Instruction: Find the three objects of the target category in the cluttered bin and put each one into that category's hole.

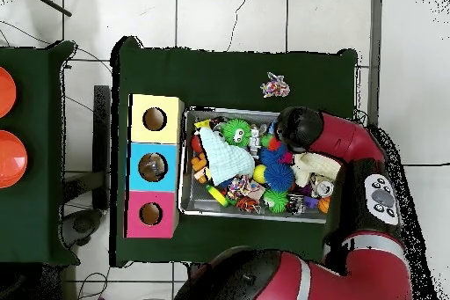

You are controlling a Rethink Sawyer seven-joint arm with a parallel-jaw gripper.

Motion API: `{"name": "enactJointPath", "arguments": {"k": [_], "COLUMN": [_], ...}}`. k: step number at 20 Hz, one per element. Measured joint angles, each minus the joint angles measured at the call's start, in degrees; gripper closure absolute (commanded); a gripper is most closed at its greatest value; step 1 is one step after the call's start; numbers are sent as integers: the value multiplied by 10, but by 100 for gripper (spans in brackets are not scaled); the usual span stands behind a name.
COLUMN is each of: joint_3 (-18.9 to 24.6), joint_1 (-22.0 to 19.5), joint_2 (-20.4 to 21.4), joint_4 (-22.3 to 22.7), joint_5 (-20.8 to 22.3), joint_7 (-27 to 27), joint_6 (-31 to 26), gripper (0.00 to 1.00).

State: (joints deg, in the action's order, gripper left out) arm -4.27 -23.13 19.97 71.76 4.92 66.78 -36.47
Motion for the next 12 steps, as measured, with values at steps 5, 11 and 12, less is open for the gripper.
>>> {"name": "enactJointPath", "arguments": {"k": [5, 11, 12], "joint_3": [0, 0, 0], "joint_1": [7, 12, 11], "joint_2": [11, 27, 31], "joint_4": [0, 0, 0], "joint_5": [0, 0, 0], "joint_7": [0, 0, 0], "joint_6": [0, 0, 0], "gripper": [100, 100, 100]}}
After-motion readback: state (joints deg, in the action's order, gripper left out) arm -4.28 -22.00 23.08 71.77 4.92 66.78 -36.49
